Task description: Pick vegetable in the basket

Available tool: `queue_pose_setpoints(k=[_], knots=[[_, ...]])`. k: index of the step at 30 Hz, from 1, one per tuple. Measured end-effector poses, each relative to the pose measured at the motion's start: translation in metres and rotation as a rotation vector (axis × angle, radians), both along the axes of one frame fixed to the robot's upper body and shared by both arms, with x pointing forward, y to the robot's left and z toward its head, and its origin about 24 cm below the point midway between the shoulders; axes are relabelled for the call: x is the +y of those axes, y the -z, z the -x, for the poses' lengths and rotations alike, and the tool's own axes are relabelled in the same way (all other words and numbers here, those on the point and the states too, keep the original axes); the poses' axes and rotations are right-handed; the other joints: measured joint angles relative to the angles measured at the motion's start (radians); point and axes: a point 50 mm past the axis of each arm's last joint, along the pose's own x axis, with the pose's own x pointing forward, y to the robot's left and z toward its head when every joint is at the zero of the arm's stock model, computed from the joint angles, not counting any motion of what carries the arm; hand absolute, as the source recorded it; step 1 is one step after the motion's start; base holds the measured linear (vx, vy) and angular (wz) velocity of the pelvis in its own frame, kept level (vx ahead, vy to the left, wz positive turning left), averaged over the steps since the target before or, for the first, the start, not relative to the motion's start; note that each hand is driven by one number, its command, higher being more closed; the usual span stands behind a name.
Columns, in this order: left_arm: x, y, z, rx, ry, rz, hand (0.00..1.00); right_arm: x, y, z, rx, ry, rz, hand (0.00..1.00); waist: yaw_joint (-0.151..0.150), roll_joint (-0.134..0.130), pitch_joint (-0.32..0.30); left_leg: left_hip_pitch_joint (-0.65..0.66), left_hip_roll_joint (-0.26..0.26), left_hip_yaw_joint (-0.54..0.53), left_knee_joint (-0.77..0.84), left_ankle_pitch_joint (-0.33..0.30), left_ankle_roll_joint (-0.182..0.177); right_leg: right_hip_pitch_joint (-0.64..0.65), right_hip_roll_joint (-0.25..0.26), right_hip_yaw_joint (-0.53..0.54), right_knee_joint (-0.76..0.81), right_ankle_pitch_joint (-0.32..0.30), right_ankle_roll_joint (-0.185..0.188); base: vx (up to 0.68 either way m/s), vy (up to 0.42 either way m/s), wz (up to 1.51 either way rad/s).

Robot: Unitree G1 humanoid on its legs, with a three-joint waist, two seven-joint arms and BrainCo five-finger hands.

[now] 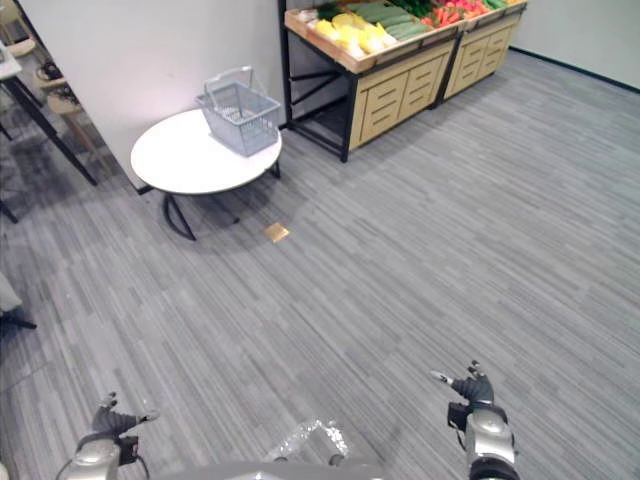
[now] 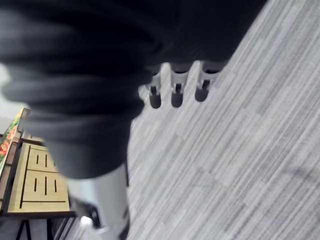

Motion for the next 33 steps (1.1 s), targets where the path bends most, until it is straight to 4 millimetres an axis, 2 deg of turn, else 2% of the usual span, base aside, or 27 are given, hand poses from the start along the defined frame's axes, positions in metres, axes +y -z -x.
queue_pose_setpoints(k=[8, 14, 26, 27, 28, 29, 30, 31, 32, 33], knots=[[-0.004, 0.002, 0.002, -0.012, -0.027, 0.033, 0.0, 0.002, 0.001, 0.001, 0.038, -0.049, 0.042, 0.0, -0.001, -0.001, 0.0, 0.001, 0.0, -0.009, 0.001, 0.0, 0.0, 0.001, -0.001, -0.009, -0.001, -0.001, 0.001, 0.02, -0.007, 0.02], [-0.015, 0.009, 0.008, -0.006, -0.046, 0.074, 0.0, 0.008, 0.006, 0.004, 0.047, -0.044, 0.023, 0.0, -0.002, -0.004, -0.002, -0.001, -0.002, -0.019, 0.001, 0.002, 0.002, 0.004, -0.004, -0.019, 0.001, -0.003, 0.001, -0.02, -0.008, 0.04], [-0.015, 0.009, 0.009, -0.01, -0.059, 0.08, 0.0, 0.013, 0.009, 0.007, 0.052, -0.042, 0.006, 0.0, -0.003, -0.008, -0.005, -0.026, -0.003, -0.031, 0.006, 0.001, -0.002, -0.017, -0.005, -0.035, 0.01, -0.016, -0.005, 0.0, -0.007, 0.04], [-0.014, 0.009, 0.009, -0.011, -0.06, 0.08, 0.0, 0.014, 0.009, 0.006, 0.052, -0.042, 0.005, 0.0, -0.002, -0.011, -0.003, -0.044, -0.003, -0.031, 0.036, -0.015, -0.008, -0.026, -0.007, -0.036, 0.023, -0.023, -0.007, 0.02, -0.02, 0.04], [-0.015, 0.008, 0.005, -0.022, -0.057, 0.081, 0.0, 0.014, 0.009, 0.006, 0.05, -0.042, 0.004, 0.0, 0.0, -0.014, 0.008, -0.113, -0.003, -0.027, 0.184, -0.086, -0.02, -0.051, -0.013, -0.034, 0.071, -0.05, -0.013, 0.03, -0.026, 0.1], [-0.015, 0.008, 0.004, -0.027, -0.062, 0.085, 0.0, 0.014, 0.009, 0.005, 0.048, -0.043, 0.004, 0.0, -0.001, -0.015, 0.023, -0.155, 0.001, -0.017, 0.289, -0.121, -0.046, -0.052, -0.016, -0.036, 0.093, -0.067, -0.015, 0.01, -0.041, 0.09], [-0.015, 0.008, 0.005, -0.026, -0.067, 0.087, 0.0, 0.014, 0.009, 0.005, 0.05, -0.043, 0.002, 0.0, 0.0, -0.019, 0.034, -0.187, 0.002, -0.007, 0.372, -0.134, -0.062, -0.052, -0.021, -0.036, 0.106, -0.077, -0.018, -0.05, -0.049, 0.04], [-0.015, 0.007, 0.001, -0.041, -0.073, 0.095, 0.0, 0.013, 0.01, 0.006, 0.055, -0.045, 0.005, 0.0, 0.0, -0.025, 0.046, -0.244, 0.009, 0.013, 0.52, -0.143, -0.077, -0.049, -0.025, -0.032, 0.123, -0.092, -0.022, -0.04, -0.05, -0.14], [-0.016, 0.007, 0.001, -0.049, -0.086, 0.104, 0.0, 0.01, 0.008, 0.006, 0.057, -0.045, 0.014, 0.0, 0.008, -0.012, 0.062, -0.334, 0.039, 0.041, 0.729, -0.128, -0.095, -0.042, -0.019, -0.021, 0.152, -0.124, -0.041, -0.01, -0.027, -0.17], [-0.015, 0.007, 0.001, -0.053, -0.09, 0.104, 0.0, 0.01, 0.008, 0.005, 0.056, -0.047, 0.017, 0.0, 0.014, -0.016, 0.075, -0.368, 0.05, 0.051, 0.805, -0.115, -0.098, -0.028, -0.02, -0.015, 0.163, -0.136, -0.044, 0.06, 0.009, -0.23]])
